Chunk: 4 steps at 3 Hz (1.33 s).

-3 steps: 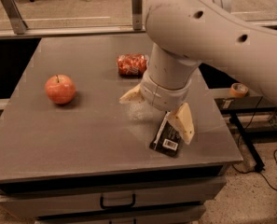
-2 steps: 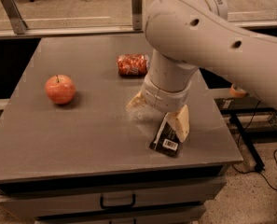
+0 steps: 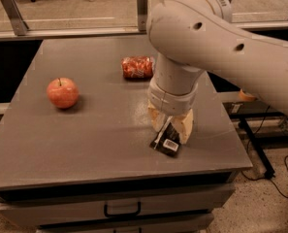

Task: Move rxbar chocolate near apple

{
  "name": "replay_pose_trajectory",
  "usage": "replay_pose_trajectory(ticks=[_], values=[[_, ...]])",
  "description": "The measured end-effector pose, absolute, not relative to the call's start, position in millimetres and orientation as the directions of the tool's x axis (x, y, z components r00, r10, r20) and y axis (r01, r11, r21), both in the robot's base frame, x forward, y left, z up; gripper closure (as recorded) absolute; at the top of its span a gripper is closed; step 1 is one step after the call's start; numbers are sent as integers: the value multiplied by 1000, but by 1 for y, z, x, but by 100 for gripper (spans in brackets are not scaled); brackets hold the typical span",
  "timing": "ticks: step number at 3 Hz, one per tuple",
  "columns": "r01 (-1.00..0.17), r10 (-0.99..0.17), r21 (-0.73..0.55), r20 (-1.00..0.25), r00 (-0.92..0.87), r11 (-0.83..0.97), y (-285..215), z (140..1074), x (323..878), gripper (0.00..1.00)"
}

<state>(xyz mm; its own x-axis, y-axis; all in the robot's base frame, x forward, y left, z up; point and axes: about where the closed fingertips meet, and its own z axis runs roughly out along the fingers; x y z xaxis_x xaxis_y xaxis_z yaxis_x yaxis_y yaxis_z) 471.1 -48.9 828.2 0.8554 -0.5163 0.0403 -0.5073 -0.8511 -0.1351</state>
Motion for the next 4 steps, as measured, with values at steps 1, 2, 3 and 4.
replay_pose_trajectory(ticks=[1,2,3,4], values=[[-507,-516,-135,40,855,-851,-49,833,471,88],[-511,-523,-185,13,853,-839,-17,849,483,100],[-484,-483,-241,-70,873,-841,44,864,501,100],[-447,-423,-275,-142,895,-851,101,865,518,82]])
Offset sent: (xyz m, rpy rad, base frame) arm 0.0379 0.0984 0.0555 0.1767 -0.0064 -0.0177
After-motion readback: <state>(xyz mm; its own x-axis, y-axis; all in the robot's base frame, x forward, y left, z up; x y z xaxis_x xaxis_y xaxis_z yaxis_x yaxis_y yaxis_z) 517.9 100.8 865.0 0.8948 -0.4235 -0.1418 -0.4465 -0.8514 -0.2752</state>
